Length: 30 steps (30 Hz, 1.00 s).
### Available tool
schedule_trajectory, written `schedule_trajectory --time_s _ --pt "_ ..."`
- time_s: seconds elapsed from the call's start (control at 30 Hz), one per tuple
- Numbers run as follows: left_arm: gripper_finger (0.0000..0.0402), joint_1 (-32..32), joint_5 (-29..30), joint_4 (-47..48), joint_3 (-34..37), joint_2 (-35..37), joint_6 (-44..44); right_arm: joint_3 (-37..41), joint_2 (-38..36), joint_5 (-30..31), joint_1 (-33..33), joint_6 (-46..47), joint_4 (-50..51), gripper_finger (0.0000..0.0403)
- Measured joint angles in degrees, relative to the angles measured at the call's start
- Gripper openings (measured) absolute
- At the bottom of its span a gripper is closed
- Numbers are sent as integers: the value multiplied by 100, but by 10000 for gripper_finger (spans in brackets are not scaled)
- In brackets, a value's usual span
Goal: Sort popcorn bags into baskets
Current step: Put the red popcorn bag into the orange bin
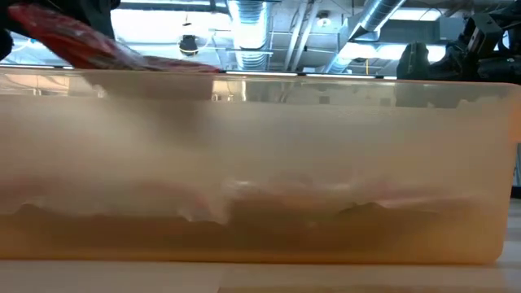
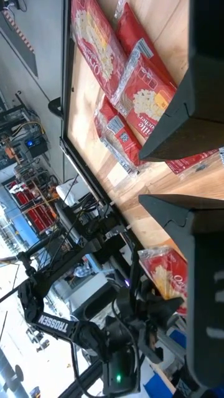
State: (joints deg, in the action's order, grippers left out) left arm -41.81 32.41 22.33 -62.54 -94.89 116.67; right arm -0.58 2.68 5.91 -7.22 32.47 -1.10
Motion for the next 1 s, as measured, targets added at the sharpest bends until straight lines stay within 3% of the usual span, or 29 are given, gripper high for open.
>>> schedule_trajectory --time_s 0.47,0.83,1.0 --pt "16 440 -846 -279 9 -105 -579 0 0 8 0 -11 0 120" --pt "21 497 -784 -345 9 -192 -342 0 0 19 -5 -13 -2 120" --pt "60 526 -752 -341 9 -192 -344 0 0 17 -4 -13 -2 120"
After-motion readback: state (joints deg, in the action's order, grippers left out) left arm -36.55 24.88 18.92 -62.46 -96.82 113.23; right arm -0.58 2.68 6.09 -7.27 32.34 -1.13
